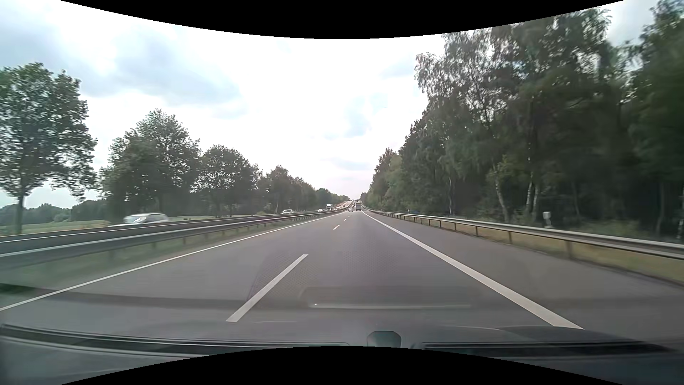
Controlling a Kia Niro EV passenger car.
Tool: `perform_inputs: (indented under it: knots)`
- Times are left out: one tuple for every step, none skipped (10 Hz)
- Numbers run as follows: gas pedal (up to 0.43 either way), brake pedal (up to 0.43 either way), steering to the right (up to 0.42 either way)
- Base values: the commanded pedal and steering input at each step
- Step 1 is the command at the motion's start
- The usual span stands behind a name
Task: Follow the waypoints while adhering to traffic rules and regulations
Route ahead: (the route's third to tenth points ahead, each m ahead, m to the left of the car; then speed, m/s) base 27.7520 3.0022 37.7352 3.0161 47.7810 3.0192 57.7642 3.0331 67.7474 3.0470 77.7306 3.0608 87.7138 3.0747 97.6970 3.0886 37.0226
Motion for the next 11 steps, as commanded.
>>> perform_inputs:
  knots:
    - [0.228, 0.000, -0.003]
    - [0.228, 0.000, -0.002]
    - [0.197, 0.000, -0.001]
    - [0.177, 0.000, -0.001]
    - [0.150, 0.000, -0.001]
    - [0.130, 0.000, -0.001]
    - [0.087, 0.000, -0.001]
    - [0.067, 0.000, -0.002]
    - [0.067, 0.000, -0.002]
    - [0.059, 0.000, -0.001]
    - [0.047, 0.000, -0.001]
